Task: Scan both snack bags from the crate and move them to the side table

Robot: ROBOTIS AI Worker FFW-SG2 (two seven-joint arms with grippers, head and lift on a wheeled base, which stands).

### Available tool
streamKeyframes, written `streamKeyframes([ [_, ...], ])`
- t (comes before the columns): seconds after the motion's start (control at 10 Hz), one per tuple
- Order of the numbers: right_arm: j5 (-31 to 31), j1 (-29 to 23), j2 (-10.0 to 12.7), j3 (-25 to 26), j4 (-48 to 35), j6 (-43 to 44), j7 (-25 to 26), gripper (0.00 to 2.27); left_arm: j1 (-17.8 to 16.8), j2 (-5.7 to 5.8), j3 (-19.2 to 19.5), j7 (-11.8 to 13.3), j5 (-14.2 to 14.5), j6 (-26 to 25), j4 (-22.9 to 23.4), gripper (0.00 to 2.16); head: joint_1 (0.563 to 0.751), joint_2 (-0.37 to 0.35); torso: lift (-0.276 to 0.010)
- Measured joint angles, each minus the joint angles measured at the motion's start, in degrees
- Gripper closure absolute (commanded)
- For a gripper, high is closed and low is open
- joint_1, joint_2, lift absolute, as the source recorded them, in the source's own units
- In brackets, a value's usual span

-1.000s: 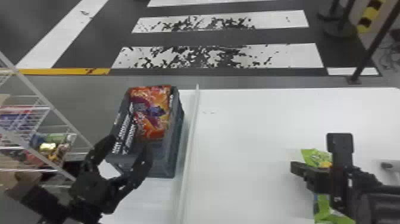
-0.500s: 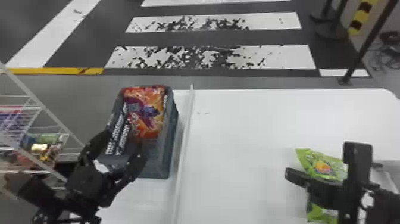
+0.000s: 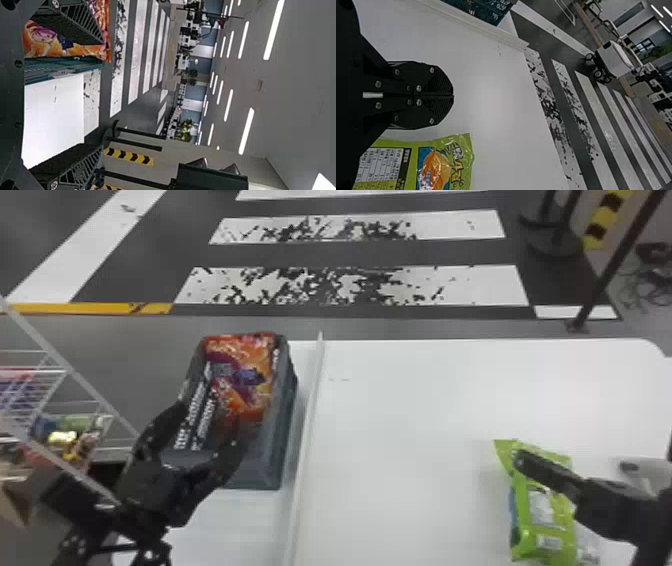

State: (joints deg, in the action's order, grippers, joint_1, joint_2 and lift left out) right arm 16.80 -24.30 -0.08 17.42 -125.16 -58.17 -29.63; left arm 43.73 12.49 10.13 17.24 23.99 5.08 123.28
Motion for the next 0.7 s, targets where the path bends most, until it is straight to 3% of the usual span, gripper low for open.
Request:
streamKeyframes([
  [0.4, -4.22, -2.71, -0.01, 3.57, 6.66, 13.25, -3.49, 2.25, -1.80, -0.07, -1.25, -0.72, -0.66, -1.77, -0.77, 0.08, 0.695, -0.018, -0.029],
  [0.7, -6.42, -3.50, -0.09, 4.12, 12.03, 19.24, -4.96, 2.25, -1.78, 0.06, -1.26, -0.71, -0.70, -2.01, -0.64, 0.08, 0.695, -0.045, -0.029],
])
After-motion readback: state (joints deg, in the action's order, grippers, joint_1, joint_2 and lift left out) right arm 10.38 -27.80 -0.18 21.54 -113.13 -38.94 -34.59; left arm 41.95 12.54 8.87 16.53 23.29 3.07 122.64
